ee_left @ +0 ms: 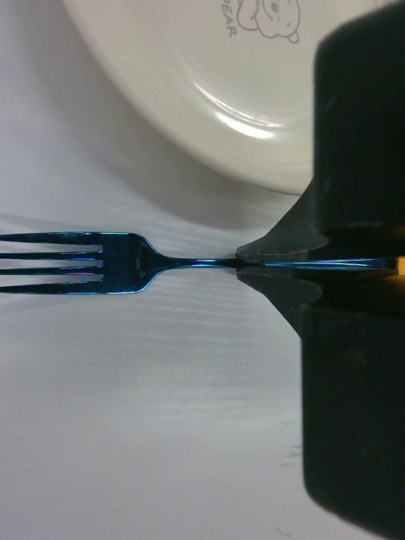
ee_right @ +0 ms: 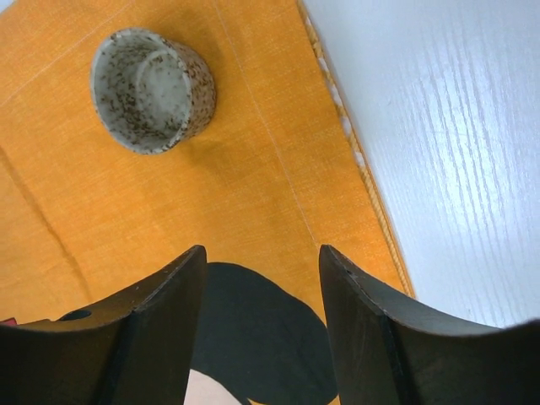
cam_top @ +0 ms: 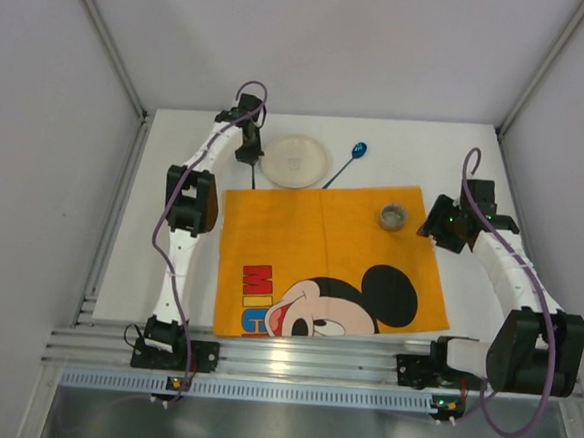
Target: Set the dinner table for one person
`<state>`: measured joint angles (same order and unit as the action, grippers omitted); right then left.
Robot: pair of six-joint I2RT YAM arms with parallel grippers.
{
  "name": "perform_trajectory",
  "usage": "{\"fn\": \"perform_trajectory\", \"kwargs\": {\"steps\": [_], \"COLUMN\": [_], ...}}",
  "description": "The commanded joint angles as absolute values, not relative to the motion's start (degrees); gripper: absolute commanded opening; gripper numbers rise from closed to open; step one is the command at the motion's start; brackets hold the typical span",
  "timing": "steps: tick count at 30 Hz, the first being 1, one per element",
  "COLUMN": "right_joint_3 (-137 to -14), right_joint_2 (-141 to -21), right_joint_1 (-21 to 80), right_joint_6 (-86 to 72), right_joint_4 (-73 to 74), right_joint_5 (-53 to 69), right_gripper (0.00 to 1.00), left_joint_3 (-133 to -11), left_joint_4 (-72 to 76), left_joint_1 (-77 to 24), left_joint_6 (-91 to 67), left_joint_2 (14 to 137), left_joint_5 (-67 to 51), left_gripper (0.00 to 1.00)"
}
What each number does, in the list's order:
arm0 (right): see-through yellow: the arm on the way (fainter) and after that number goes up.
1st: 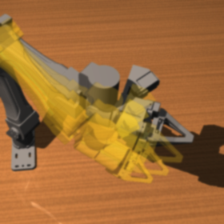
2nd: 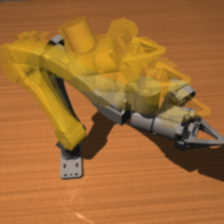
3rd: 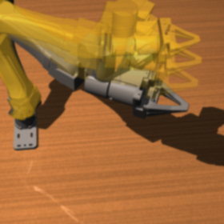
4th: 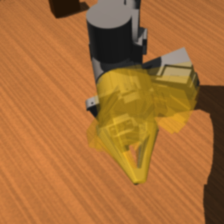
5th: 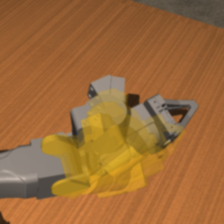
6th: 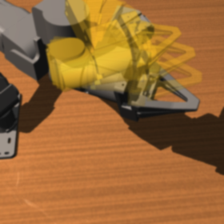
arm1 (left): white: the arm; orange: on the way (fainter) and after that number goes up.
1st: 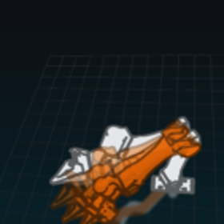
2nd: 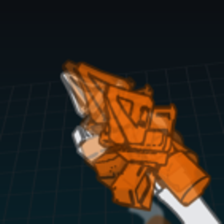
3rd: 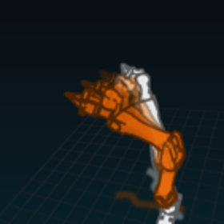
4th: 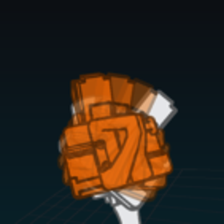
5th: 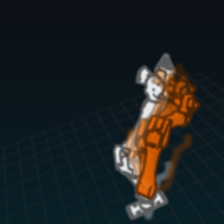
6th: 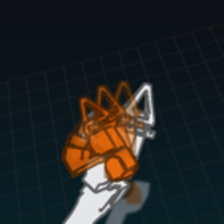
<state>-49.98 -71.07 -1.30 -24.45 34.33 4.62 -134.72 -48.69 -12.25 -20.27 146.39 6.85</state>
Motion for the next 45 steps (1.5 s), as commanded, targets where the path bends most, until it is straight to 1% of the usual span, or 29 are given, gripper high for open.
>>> {"fn": "perform_trajectory", "kwargs": {"steps": [1,5,7,8,10,11,12,13,14,16,18,19,21,22,24,25,26,27,28,32,37,45], "right_joint_3": [-57.11,-66.51,-73.36,-78.35,-83.73,-89.42,-92.34,-95.07,-100.49,-105.36,-112.13,-114.06,-119.43,-121.79,-123.57,-124.71,-124.98,-124.98,-124.2,-123.31,-123.4,-124.54], "right_joint_2": [-72.59,-80.04,-83.57,-87.24,-93.39,-95.69,-98.15,-103.05,-105.53,-112.98,-117.75,-122.3,-126.02,-129.08,-131.74,-133.84,-135.16,-135.18,-135.61,-136.75,-138.77,-141.77], "right_joint_1": [-1.93,-0.44,2.72,5.25,9.73,11.23,12.64,15.18,16.34,19.06,20.47,21.44,22.23,22.5,22.67,22.76,22.76,22.76,22.85,22.85,22.85,22.85], "right_joint_6": [-23.47,-23.73,-24.26,-24.61,-24.96,-25.48,-26.01,-26.62,-27.85,-29.17,-30.76,-31.11,-31.9,-32.17,-33.48,-33.83,-34.36,-34.54,-34.63,-35.07,-36.82,-40.07], "right_joint_4": [33.93,32.44,32.08,31.99,31.9,31.82,31.82,31.82,31.73,31.82,31.9,31.99,32.43,32.52,32.43,32.52,32.61,32.61,32.52,32.34,30.94,28.83], "right_joint_5": [4.83,9.13,10.98,11.16,11.51,12.21,12.83,13.53,14.93,15.99,17.14,17.31,16.53,16.09,16.08,16.26,16.52,16.09,15.65,14.59,14.06,12.22], "right_gripper": [0.56,0.56,0.56,0.56,0.57,0.57,0.57,0.57,0.57,0.58,0.58,0.58,0.57,0.58,0.57,0.58,0.57,0.57,0.57,0.57,0.57,0.56], "left_joint_3": [-138.25,-138.87,-138.78,-138.0,-135.02,-130.56,-128.43,-126.15,-121.6,-117.53,-112.78,-111.2,-104.53,-98.67,-92.58,-86.63,-83.79,-80.98,-75.47,-64.81,-58.11,-51.68], "left_joint_4": [-47.03,-44.65,-44.82,-45.09,-45.26,-45.18,-45.35,-45.7,-45.44,-45.26,-46.58,-47.28,-48.16,-48.25,-47.9,-47.81,-47.38,-46.94,-46.32,-42.81,-41.14,-36.57], "left_joint_1": [-10.55,-9.85,-9.41,-9.23,-8.97,-8.96,-9.23,-9.4,-9.58,-9.67,-10.1,-10.46,-12.55,-13.53,-16.15,-17.04,-18.88,-19.68,-20.38,-23.02,-23.99,-26.37], "left_joint_6": [-20.83,-20.3,-19.6,-19.77,-20.74,-21.18,-21.88,-21.97,-21.97,-22.06,-22.85,-23.11,-24.25,-24.87,-27.67,-28.99,-31.79,-33.21,-34.7,-39.28,-40.08,-39.11], "left_joint_2": [142.59,134.32,129.41,127.98,122.65,120.87,118.94,115.61,113.58,110.32,106.01,104.43,99.6,97.84,92.22,90.72,87.31,85.88,84.22,78.49,77.43,79.71], "left_joint_5": [7.03,8.17,8.87,8.79,7.57,6.86,6.16,7.02,7.64,7.12,5.98,5.11,4.4,4.39,3.96,3.78,3.0,2.81,2.64,1.5,1.32,2.63], "left_gripper": [0.0,0.0,0.0,0.0,0.0,0.0,0.0,0.0,0.0,0.0,0.0,0.0,0.0,0.0,0.0,0.0,0.0,0.0,0.0,0.0,0.0,0.0]}}
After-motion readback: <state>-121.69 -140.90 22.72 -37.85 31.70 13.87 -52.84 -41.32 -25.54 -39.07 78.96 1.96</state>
